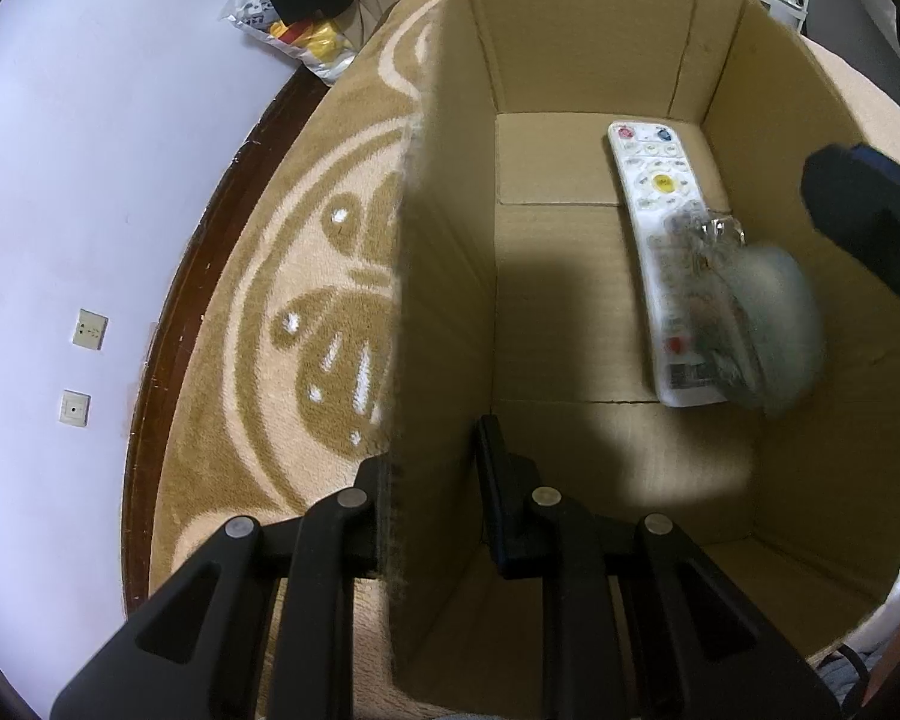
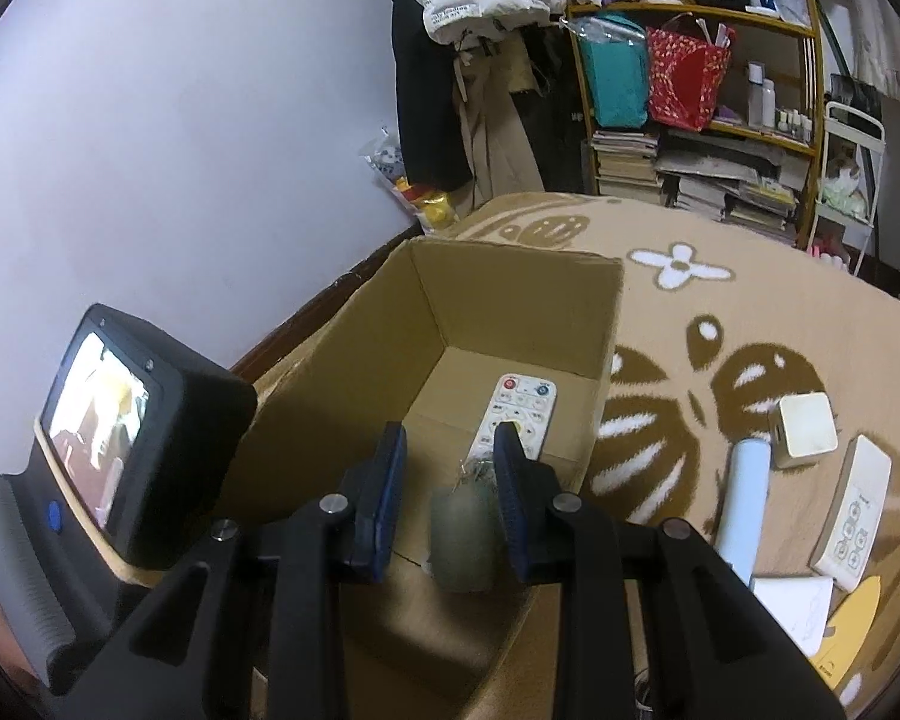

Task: Organize rigid objects
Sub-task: 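Carry the earbud case into the box beside the remote and release, then grasp the light-blue cylinder with the right gripper, then lift the light-blue cylinder and carry it toward the box, then lower the light-blue cylinder into the box and open the right gripper, then move the right gripper over the rug and grasp the key ring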

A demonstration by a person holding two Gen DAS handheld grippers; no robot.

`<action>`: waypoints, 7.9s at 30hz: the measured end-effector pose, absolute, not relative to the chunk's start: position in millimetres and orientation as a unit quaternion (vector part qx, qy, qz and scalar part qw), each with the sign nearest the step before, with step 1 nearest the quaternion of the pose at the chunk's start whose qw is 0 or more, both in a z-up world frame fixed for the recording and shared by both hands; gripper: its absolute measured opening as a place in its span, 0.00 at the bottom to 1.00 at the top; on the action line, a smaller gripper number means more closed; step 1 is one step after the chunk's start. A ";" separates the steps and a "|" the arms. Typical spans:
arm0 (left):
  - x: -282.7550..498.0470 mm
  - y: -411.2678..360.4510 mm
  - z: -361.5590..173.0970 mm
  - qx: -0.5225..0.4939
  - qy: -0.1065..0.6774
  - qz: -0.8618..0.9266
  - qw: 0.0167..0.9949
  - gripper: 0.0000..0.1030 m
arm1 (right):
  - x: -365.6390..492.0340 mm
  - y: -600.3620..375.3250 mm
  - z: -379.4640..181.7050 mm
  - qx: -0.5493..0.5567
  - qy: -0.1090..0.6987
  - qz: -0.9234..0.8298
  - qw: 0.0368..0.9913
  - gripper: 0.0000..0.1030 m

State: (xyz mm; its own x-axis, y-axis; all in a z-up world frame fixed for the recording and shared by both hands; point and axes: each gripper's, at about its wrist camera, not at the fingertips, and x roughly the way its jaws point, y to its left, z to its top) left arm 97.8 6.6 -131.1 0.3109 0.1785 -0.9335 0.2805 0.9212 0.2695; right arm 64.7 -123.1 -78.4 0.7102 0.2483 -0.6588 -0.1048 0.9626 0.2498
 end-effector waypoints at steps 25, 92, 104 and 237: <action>96.9 7.0 -130.7 0.201 0.584 -0.034 0.785 0.20 | 53.1 -215.3 -58.6 0.166 0.334 -0.039 0.927 1.00; 95.6 3.7 -133.5 0.208 0.586 -0.033 0.783 0.20 | 60.2 -181.8 -63.2 0.128 0.358 -0.037 0.924 0.28; 95.2 3.0 -133.7 0.209 0.586 -0.033 0.783 0.20 | 51.4 -146.6 -28.9 0.125 0.320 0.022 0.939 0.28; 96.9 9.2 -138.1 0.195 0.599 -0.035 0.776 0.21 | 33.1 -186.2 -73.6 0.141 0.355 -0.054 0.923 0.07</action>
